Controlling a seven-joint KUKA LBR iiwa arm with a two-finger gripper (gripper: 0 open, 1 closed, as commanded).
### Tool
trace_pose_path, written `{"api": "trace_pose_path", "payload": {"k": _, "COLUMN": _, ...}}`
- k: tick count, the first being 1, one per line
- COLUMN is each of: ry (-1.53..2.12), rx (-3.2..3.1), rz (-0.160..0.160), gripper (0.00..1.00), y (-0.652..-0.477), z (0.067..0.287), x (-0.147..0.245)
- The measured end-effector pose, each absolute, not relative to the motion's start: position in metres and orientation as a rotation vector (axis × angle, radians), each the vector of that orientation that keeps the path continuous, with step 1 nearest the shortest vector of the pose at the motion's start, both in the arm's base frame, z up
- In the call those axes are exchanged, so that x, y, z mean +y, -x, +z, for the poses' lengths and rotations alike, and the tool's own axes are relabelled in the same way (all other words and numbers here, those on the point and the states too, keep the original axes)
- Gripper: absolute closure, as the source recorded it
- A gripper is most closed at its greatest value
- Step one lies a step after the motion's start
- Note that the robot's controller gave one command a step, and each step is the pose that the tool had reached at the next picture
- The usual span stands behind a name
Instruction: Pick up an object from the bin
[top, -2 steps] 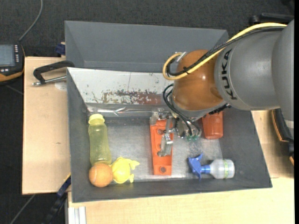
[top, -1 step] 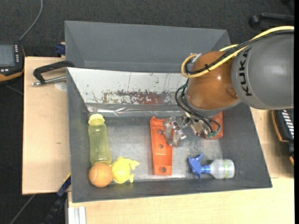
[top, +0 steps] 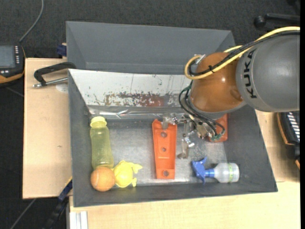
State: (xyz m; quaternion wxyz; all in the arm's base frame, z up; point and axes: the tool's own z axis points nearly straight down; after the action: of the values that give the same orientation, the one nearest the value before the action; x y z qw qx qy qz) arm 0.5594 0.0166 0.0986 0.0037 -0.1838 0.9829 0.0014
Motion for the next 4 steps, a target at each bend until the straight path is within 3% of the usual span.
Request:
{"api": "trace_pose_path", "payload": {"k": 1, "ry": 0.577, "rx": 3.081, "rz": 0.004, "gripper": 0.00, "y": -0.559, "z": 0.099, "x": 0.017}}
{"api": "trace_pose_path", "payload": {"k": 3, "ry": 1.040, "rx": 2.950, "rz": 0.004, "gripper": 0.00, "y": -0.584, "z": 0.078, "x": 0.047}}
{"api": "trace_pose_path", "payload": {"k": 4, "ry": 1.003, "rx": 2.958, "rz": -0.003, "gripper": 1.00, "y": -0.591, "z": 0.072, "x": 0.024}}
